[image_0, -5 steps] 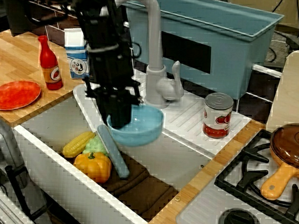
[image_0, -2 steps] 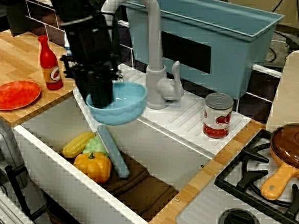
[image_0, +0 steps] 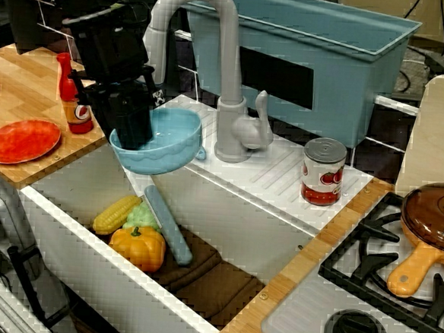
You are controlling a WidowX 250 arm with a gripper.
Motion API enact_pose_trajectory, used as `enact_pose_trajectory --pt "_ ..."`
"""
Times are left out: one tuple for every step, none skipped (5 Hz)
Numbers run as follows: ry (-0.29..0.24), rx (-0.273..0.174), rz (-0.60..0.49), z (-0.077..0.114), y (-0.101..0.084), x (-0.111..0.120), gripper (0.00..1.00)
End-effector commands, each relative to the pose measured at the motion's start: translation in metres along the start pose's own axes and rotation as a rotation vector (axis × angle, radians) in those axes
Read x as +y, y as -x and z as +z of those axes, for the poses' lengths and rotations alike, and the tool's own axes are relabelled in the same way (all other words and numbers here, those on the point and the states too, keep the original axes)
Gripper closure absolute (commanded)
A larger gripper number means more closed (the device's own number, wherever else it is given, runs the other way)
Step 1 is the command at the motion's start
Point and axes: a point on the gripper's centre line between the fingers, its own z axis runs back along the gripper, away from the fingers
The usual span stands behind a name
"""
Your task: Lift bowl
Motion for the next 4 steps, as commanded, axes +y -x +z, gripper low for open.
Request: enact_pose_trajectory --pt "-0.022 -0.048 -0.024 0.0097 0.0133 -0.0023 1.0" --pt "-0.022 -0.049 -0.029 0.0092 0.0173 -0.003 1.0" --pt "-0.021 -0.05 -0.03 0.0091 0.0181 -0.0029 1.0" --pt "-0.022 -0.044 -0.027 0.0069 0.0172 -0.0023 1.0"
